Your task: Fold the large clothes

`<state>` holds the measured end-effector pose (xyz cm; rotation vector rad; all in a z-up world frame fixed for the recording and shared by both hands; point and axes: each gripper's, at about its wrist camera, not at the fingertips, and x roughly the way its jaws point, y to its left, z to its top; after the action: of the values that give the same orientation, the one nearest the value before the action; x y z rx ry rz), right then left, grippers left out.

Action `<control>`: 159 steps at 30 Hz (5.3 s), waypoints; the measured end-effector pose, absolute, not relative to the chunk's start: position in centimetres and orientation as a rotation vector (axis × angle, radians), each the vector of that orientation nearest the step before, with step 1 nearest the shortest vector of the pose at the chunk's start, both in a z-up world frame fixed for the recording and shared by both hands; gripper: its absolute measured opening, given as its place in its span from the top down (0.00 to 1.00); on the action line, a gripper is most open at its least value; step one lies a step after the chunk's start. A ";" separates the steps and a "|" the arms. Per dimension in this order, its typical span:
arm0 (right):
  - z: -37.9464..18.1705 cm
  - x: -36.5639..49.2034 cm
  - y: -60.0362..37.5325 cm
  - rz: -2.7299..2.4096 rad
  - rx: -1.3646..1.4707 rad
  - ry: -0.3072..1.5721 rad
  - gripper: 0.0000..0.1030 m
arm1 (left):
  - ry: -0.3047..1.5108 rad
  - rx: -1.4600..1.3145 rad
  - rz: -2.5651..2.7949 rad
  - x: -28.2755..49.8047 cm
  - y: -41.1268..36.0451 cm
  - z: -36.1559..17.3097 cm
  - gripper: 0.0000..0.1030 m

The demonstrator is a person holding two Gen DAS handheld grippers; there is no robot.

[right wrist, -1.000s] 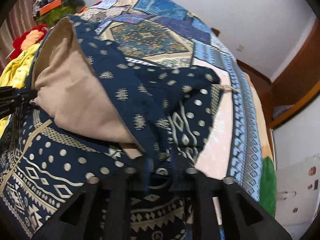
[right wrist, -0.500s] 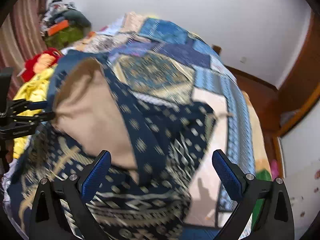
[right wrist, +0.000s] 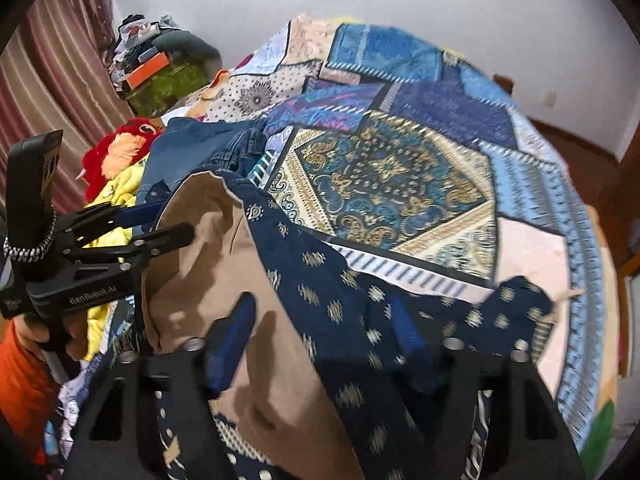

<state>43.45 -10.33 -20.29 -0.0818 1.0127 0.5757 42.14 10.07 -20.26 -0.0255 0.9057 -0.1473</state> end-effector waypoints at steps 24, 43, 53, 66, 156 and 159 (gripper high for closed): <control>-14.1 33.1 -13.4 0.662 -0.013 0.896 0.91 | 0.767 0.067 -0.241 31.1 6.4 -12.8 0.95; -16.3 20.7 -15.1 0.608 -0.259 0.987 0.90 | 0.961 0.033 -0.232 20.1 7.0 -18.3 0.62; -15.1 18.4 -18.9 0.601 -0.203 0.994 0.90 | 0.927 0.041 -0.148 18.2 9.1 -16.8 0.61; -20.5 25.7 -17.1 0.402 -0.297 1.065 0.90 | 1.016 0.016 -0.164 23.7 7.2 -21.1 0.53; -18.9 58.6 -10.1 0.350 -0.119 0.862 0.81 | 0.848 -0.185 0.261 48.0 28.3 -21.5 0.98; -22.0 60.5 -10.9 0.336 -0.097 0.918 0.80 | 0.887 -0.191 0.276 49.5 28.8 -24.0 0.98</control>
<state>60.46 -10.93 -22.02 -0.0973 0.9182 0.3356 49.46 28.77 -24.03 -0.1905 0.8875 0.2761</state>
